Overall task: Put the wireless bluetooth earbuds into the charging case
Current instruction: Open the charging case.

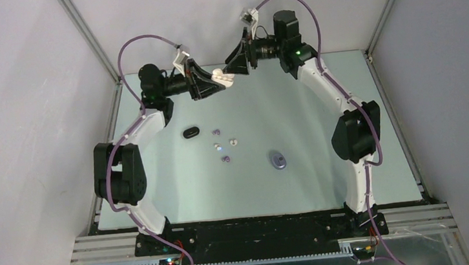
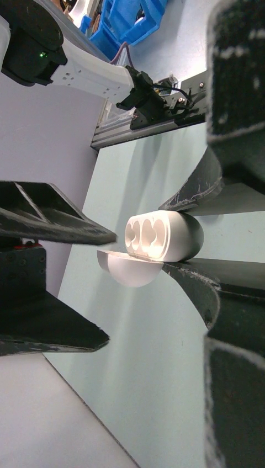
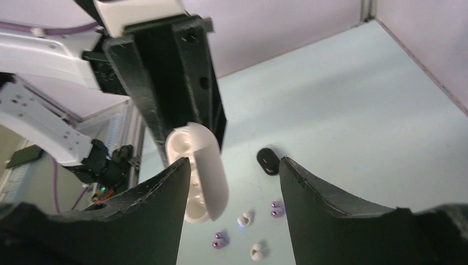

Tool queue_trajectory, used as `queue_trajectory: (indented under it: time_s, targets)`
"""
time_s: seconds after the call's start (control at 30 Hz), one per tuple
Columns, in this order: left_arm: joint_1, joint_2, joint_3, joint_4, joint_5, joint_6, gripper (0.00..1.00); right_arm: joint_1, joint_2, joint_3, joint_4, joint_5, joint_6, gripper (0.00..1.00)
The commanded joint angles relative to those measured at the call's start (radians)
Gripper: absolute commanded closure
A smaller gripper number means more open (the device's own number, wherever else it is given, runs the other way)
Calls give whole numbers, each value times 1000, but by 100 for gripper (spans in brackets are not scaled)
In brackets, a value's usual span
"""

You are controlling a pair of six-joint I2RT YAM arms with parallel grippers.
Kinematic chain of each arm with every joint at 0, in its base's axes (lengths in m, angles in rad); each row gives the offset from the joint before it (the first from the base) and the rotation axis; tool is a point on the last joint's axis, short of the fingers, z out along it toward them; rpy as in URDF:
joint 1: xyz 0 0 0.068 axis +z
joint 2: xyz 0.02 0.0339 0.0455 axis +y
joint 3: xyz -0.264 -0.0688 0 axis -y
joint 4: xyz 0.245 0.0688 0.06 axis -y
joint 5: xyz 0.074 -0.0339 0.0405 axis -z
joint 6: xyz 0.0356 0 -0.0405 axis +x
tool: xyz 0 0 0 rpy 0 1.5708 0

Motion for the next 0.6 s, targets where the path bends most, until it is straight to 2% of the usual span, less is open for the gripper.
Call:
queue_trajectory:
  time_s: [0.0, 0.17, 0.27, 0.37, 0.4, 0.43, 0.47, 0.5, 0.53, 0.57]
  targets:
    - [0, -13, 36, 18, -16, -1, 100, -13, -39, 13, 223, -124, 171, 34]
    - [21, -9, 67, -57, -17, -6, 100, -37, -103, -23, 406, -192, 360, 32]
    - [45, -25, 85, -154, 4, 20, 100, -80, -142, -80, 421, -173, 364, 33]
    - [76, -56, 104, -334, 28, 114, 100, -109, -189, -165, 283, -127, 202, 38]
    - [82, -74, 90, -338, 32, 119, 100, -112, -200, -188, 210, -94, 144, 39]
    - [96, -85, 76, -302, 35, 91, 100, -111, -229, -236, 168, -76, 20, 41]
    - [105, -102, 35, -244, 26, 54, 100, -100, -244, -262, 98, -27, -36, 42]
    - [123, -116, 18, -115, 21, -45, 100, -79, -269, -304, 60, 0, -181, 44]
    - [132, -125, -13, -70, 4, -79, 100, -65, -293, -340, -5, 62, -308, 45]
    - [148, -147, -32, 6, -8, -124, 100, -34, -303, -357, -31, 99, -364, 47]
